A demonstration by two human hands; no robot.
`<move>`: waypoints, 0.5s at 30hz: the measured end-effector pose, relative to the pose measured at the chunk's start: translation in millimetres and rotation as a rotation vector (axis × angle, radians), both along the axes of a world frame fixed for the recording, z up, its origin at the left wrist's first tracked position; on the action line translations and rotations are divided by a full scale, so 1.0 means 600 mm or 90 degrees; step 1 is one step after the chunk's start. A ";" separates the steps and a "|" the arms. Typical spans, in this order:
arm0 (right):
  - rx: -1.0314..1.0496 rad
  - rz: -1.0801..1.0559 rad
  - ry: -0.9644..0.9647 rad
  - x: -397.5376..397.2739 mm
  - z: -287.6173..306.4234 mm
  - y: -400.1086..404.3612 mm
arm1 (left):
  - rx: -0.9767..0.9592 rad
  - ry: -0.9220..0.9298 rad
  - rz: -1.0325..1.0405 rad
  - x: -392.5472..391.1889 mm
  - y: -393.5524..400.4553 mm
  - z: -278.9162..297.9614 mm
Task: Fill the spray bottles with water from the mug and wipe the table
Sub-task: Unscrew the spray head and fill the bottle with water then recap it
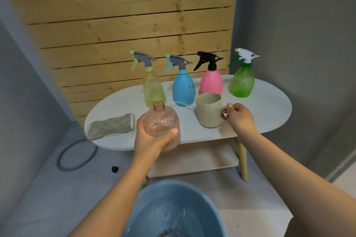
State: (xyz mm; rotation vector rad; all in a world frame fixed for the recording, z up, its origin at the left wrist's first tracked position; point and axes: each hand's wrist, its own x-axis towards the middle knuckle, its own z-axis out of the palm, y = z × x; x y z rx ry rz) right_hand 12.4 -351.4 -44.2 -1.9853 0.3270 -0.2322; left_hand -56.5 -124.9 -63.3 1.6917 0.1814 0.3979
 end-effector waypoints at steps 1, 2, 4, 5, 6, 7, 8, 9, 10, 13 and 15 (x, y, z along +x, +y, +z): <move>-0.009 -0.016 0.009 0.007 -0.004 -0.005 | 0.008 -0.002 0.000 0.005 -0.001 0.000; -0.019 -0.024 0.020 0.014 -0.009 -0.011 | 0.011 -0.004 0.000 0.010 -0.004 0.000; -0.051 -0.018 0.040 0.026 -0.017 -0.021 | 0.013 -0.002 -0.002 0.021 -0.007 -0.006; -0.070 -0.009 0.047 0.030 -0.020 -0.024 | 0.018 0.001 -0.001 0.027 -0.009 -0.008; -0.086 -0.001 0.050 0.032 -0.023 -0.024 | 0.020 -0.002 -0.001 0.031 -0.012 -0.010; -0.103 0.000 0.043 0.033 -0.025 -0.023 | 0.019 -0.004 -0.001 0.035 -0.015 -0.012; -0.129 -0.014 0.024 0.035 -0.026 -0.023 | 0.014 -0.004 -0.005 0.042 -0.021 -0.013; -0.176 -0.041 -0.016 0.033 -0.025 -0.020 | 0.010 -0.001 -0.010 0.044 -0.025 -0.014; -0.232 -0.069 -0.073 0.031 -0.023 -0.017 | 0.006 0.001 -0.017 0.049 -0.031 -0.015; -0.301 -0.048 -0.245 0.018 -0.011 0.002 | 0.005 0.020 -0.031 0.059 -0.046 -0.019; -0.269 0.052 -0.247 0.008 -0.003 0.017 | -0.001 0.026 -0.033 0.064 -0.056 -0.017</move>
